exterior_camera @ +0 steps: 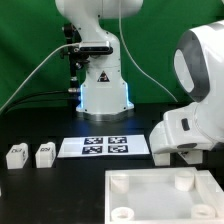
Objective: Assemble one leg
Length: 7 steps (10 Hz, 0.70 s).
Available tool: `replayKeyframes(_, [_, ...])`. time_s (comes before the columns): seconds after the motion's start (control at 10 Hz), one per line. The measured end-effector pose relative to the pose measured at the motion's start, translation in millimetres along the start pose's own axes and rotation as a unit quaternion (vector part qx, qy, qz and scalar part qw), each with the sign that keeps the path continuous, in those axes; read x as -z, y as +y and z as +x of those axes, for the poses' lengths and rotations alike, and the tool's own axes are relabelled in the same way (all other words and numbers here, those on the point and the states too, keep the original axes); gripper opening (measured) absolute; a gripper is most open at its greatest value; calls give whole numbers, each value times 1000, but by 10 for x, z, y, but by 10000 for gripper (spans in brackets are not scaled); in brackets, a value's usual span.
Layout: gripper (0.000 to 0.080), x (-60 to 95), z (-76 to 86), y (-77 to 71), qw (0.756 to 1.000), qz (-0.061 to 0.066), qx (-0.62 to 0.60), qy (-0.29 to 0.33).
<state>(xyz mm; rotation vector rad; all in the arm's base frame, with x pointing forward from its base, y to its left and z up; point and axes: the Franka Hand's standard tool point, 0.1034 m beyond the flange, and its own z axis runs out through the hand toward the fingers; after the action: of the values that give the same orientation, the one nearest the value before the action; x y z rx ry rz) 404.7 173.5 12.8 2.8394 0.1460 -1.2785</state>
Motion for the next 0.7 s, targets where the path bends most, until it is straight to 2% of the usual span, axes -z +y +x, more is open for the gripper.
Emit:
replayKeyframes(0.5, [293,10,1,6,1000,0,0,1])
replayKeyframes(0.6, [293,187,-33,70,1000,4,16,11])
replayKeyframes(0.7, [293,492,-134,159,999,8,30,37])
